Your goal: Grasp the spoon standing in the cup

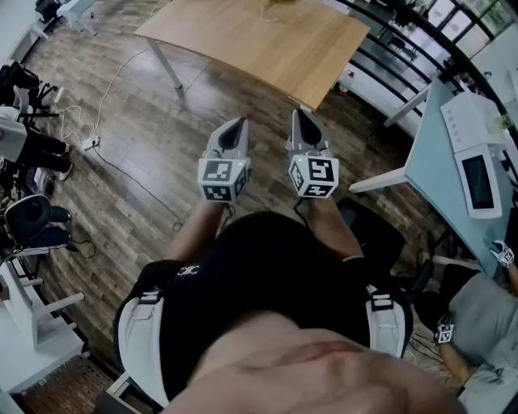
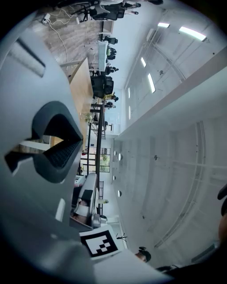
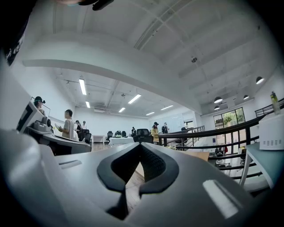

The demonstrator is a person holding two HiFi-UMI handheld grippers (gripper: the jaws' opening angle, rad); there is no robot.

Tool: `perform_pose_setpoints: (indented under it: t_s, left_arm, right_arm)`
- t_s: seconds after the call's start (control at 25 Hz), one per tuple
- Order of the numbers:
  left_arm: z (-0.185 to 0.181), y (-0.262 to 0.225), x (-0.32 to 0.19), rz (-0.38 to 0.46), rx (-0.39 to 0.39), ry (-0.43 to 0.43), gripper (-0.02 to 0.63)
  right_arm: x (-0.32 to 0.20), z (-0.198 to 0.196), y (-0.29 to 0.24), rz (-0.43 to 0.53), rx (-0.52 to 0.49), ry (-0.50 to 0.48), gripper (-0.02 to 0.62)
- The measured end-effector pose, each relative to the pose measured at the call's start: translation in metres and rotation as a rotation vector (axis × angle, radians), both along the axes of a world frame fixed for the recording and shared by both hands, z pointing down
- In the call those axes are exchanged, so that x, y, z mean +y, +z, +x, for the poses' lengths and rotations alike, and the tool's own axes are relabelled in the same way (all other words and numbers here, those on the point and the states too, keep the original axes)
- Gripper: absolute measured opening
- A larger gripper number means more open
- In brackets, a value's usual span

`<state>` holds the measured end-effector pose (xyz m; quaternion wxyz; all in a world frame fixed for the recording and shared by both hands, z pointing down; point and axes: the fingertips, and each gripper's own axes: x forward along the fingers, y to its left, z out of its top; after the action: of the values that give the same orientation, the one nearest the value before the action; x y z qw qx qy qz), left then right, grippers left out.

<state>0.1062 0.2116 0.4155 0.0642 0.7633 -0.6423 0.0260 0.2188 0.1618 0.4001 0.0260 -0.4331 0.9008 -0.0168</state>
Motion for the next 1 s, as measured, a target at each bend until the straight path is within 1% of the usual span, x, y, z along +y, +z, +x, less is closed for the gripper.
perform_pose_setpoints:
  t_s: [0.2,0.4,0.64,1.0]
  left_arm:
    - [0.017,0.006,-0.001,-0.019,0.009,0.004,0.012]
    - [0.035,0.012,-0.007,-0.037,0.008,0.035,0.012]
    - [0.060,0.020,-0.010,-0.060,-0.007,0.059,0.012]
    - [0.070,0.018,-0.034,-0.056,-0.014,0.073,0.012]
  right_arm:
    - [0.002,0.014,0.003,-0.001,0.008,-0.003,-0.002]
    - [-0.003,0.028,0.004,-0.022,-0.041,0.003,0.000]
    - [-0.004,0.048,0.010,-0.015,-0.010,0.025,0.000]
    - [-0.025,0.059,0.013,-0.023,0.005,0.050,0.000]
